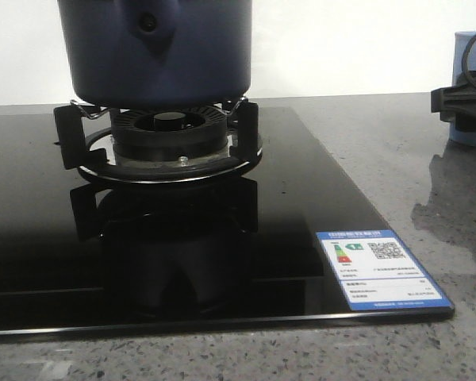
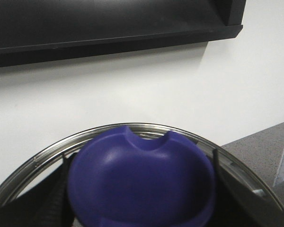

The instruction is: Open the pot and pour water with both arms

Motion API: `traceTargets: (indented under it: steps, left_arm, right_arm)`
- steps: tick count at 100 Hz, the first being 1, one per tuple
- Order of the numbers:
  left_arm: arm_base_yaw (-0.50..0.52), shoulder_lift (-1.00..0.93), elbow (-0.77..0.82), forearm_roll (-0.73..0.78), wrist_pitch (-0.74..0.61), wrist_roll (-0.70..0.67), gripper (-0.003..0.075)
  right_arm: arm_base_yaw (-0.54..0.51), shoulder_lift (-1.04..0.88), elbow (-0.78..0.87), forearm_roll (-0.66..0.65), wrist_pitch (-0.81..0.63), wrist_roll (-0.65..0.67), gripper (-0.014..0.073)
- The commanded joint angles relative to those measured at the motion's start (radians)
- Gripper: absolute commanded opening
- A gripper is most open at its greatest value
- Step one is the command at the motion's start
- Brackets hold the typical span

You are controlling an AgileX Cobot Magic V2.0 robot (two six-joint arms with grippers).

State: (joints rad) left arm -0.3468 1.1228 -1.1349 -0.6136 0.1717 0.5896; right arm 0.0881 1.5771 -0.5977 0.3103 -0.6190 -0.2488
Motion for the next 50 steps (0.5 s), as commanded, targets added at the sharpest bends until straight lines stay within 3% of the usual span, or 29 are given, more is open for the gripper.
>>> traceTargets:
  steps: [1, 14, 50]
  left_arm:
    - [0.002, -0.028, -0.040, -0.011, -0.085, -0.002, 0.0347]
    - [0.002, -0.028, -0.040, -0.011, -0.085, -0.002, 0.0347]
    - [0.002, -0.026, -0.040, -0.011, -0.085, -0.002, 0.0347]
  right_arm:
    - [-0.001, -0.073, -0.031, -0.030, -0.066, 0.003, 0.0286]
    - [-0.001, -0.168, -0.047, -0.073, 0.003, 0.003, 0.0286]
    - [0.069, -0.301, -0.364, -0.242, 0.571, 0.003, 0.0286]
